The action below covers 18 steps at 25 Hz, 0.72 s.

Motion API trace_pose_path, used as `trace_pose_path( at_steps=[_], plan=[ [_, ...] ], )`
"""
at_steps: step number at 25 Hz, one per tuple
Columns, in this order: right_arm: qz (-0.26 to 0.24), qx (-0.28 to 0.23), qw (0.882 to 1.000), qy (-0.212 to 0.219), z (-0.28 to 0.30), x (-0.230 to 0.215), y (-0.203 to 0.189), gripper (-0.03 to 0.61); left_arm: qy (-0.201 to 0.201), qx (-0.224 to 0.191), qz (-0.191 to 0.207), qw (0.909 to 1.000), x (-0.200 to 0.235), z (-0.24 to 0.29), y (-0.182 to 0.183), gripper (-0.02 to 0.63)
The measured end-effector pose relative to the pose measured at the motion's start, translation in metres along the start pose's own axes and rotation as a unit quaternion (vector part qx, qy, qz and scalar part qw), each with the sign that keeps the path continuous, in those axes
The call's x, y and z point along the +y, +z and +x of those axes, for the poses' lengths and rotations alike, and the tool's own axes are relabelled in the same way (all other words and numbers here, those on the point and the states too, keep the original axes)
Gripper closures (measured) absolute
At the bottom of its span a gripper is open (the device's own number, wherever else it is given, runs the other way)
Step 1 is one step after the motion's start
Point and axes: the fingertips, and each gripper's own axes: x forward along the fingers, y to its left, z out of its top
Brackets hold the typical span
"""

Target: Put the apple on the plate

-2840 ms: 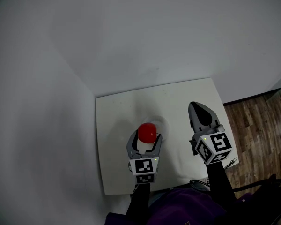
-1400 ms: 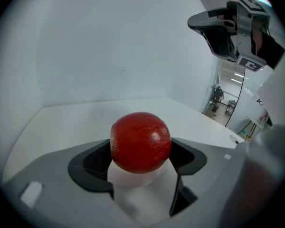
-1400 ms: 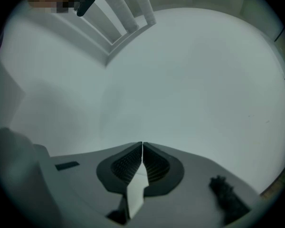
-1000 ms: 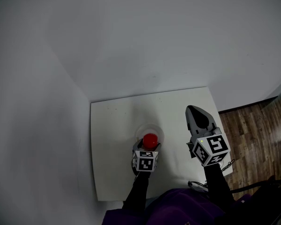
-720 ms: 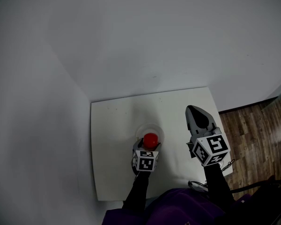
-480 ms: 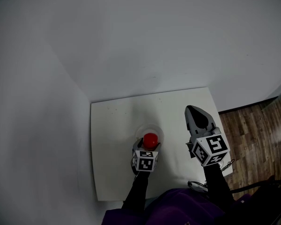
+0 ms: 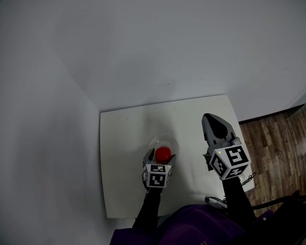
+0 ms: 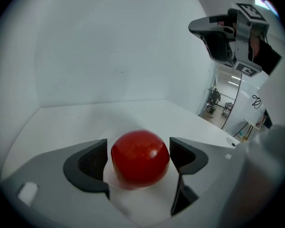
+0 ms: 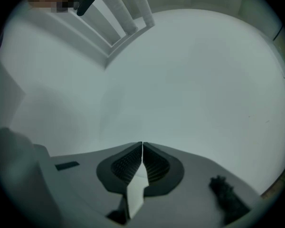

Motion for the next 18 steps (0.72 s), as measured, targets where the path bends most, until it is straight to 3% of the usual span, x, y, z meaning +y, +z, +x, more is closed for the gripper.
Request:
trace_pose_path(
  at_steps=[4, 8, 14, 18],
  plan=[
    [0.000, -0.005, 1.000, 0.002, 0.000, 0.001, 0.002, 0.568, 0.017, -0.057, -0.004, 0.9982, 0.003, -0.024, 0.032, 0.213],
    [0.002, -0.007, 1.000, 0.005, 0.001, 0.003, 0.004, 0.568, 0.033, -0.155, -0.026, 0.9871, 0.001, -0.063, 0.078, 0.237],
    [0.005, -0.005, 1.000, 0.016, -0.001, 0.012, 0.005, 0.568, 0.081, -0.284, 0.007, 0.9554, -0.008, -0.127, 0.140, 0.403],
    [0.006, -0.016, 1.000, 0.020, -0.002, 0.015, 0.009, 0.568, 0.113, -0.325, 0.019, 0.9387, -0.008, -0.157, 0.163, 0.507]
  ],
)
